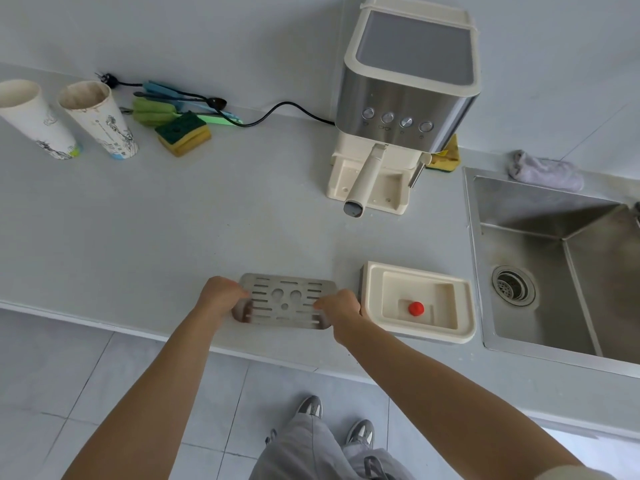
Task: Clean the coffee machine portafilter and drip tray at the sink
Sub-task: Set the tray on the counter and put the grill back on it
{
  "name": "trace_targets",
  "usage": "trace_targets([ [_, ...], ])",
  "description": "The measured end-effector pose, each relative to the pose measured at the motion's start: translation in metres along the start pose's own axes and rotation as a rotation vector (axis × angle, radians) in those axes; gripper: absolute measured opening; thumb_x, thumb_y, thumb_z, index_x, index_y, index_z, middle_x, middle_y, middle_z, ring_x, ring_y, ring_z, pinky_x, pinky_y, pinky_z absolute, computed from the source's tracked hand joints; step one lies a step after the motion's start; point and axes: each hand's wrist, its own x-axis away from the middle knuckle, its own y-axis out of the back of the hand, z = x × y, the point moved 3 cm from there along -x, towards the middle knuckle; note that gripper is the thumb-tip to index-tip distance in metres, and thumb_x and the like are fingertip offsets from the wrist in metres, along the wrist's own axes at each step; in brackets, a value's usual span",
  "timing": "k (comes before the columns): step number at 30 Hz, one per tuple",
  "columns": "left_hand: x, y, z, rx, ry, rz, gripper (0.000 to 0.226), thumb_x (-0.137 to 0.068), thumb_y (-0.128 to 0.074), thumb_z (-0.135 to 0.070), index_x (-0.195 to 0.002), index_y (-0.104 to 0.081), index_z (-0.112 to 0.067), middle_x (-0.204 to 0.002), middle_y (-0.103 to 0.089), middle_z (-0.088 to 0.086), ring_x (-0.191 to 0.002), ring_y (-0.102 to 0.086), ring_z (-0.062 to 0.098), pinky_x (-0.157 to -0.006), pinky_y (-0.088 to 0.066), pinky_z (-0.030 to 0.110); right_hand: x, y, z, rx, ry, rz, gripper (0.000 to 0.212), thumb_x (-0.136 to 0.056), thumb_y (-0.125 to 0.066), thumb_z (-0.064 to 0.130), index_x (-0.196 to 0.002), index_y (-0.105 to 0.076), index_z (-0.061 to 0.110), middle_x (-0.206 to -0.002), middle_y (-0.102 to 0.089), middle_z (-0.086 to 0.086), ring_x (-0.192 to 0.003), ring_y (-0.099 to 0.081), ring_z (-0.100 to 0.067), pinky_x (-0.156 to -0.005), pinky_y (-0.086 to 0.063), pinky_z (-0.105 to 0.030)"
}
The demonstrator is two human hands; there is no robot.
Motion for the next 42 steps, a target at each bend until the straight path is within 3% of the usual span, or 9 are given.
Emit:
trace_targets([
  [4,0.003,0.009,0.005,0.065,0.001,0.005,0.032,-0.080,-0.065,0.002,-0.110,-0.058,0.011,-0.104,-0.062,0.021,-0.093,-0.058,0.030,-0.069,-0.038,0.026,0.002,0.000,-0.002,0.023,0.008,-0.023,0.036,-0.081,-0.054,0.001,-0.117,-0.054,-0.004,-0.117,-0.060,-0.017,-0.087,-0.053,-0.019,-0.068,-0.042,-0.027],
  [6,0.005,0.015,0.006,0.102,-0.023,0.021,0.018,-0.079,-0.066,0.002,-0.096,-0.061,0.005,-0.075,-0.057,0.011,-0.065,-0.050,0.023,-0.053,-0.031,0.024,0.003,0.004,-0.002,0.005,0.038,-0.030,0.022,-0.079,-0.057,-0.001,-0.100,-0.057,-0.008,-0.105,-0.063,-0.019,-0.082,-0.054,-0.020,-0.065,-0.041,-0.030],
  [8,0.006,0.020,0.006,0.148,-0.040,0.027,0.011,-0.079,-0.066,0.004,-0.078,-0.058,-0.003,-0.064,-0.051,0.006,-0.055,-0.040,0.016,-0.050,-0.028,0.025,0.005,0.011,0.001,-0.016,0.081,-0.036,0.010,-0.080,-0.060,0.000,-0.078,-0.051,0.002,-0.082,-0.057,-0.013,-0.071,-0.051,-0.018,-0.061,-0.042,-0.027],
  [11,0.012,0.020,0.000,0.181,-0.095,0.052,0.017,-0.077,-0.067,0.003,-0.070,-0.056,-0.008,-0.066,-0.052,0.005,-0.057,-0.041,0.014,-0.054,-0.032,0.024,0.015,0.026,0.008,-0.064,0.177,-0.025,0.021,-0.081,-0.066,0.010,-0.083,-0.046,0.009,-0.072,-0.048,-0.001,-0.064,-0.049,-0.012,-0.051,-0.041,-0.018],
  [18,0.030,-0.020,-0.034,0.034,-0.247,0.163,0.023,-0.078,-0.067,-0.002,-0.065,-0.050,-0.010,-0.064,-0.049,0.003,-0.059,-0.041,0.015,-0.055,-0.032,0.023,0.025,0.090,0.009,-0.058,0.280,-0.159,0.030,-0.077,-0.071,0.012,-0.089,-0.044,0.010,-0.071,-0.051,0.004,-0.065,-0.050,-0.013,-0.049,-0.035,-0.019],
  [24,0.049,-0.081,-0.062,-0.118,-0.343,0.234,0.025,-0.076,-0.072,-0.011,-0.068,-0.048,-0.011,-0.067,-0.050,0.001,-0.066,-0.045,0.017,-0.059,-0.033,0.025,0.023,0.157,-0.012,-0.061,0.262,-0.271,0.029,-0.073,-0.075,0.012,-0.083,-0.048,0.010,-0.080,-0.057,-0.003,-0.069,-0.057,-0.017,-0.060,-0.046,-0.026],
  [28,0.061,-0.123,-0.075,-0.198,-0.393,0.251,0.037,-0.075,-0.074,-0.019,-0.062,-0.039,-0.014,-0.063,-0.043,-0.003,-0.059,-0.040,0.012,-0.054,-0.028,0.022,0.019,0.197,-0.030,-0.041,0.236,-0.328,0.031,-0.071,-0.076,0.011,-0.069,-0.046,0.013,-0.069,-0.051,0.000,-0.070,-0.052,-0.019,-0.059,-0.041,-0.026],
  [34,0.066,-0.160,-0.086,-0.349,-0.430,0.209,0.043,-0.077,-0.072,-0.032,-0.060,-0.035,-0.016,-0.063,-0.041,-0.004,-0.065,-0.042,0.015,-0.051,-0.027,0.023,0.009,0.229,-0.040,0.079,0.210,-0.358,0.036,-0.069,-0.079,0.020,-0.068,-0.043,0.014,-0.072,-0.052,-0.004,-0.079,-0.056,-0.028,-0.079,-0.052,-0.046],
  [42,0.060,-0.170,-0.091,-0.438,-0.433,0.156,0.043,-0.077,-0.072,-0.032,-0.059,-0.036,-0.016,-0.062,-0.043,-0.003,-0.074,-0.048,0.021,-0.057,-0.032,0.028,0.002,0.238,-0.030,0.418,0.230,-0.358,0.034,-0.077,-0.070,0.034,-0.074,-0.042,0.016,-0.073,-0.048,0.003,-0.075,-0.049,-0.019,-0.061,-0.038,-0.027],
])
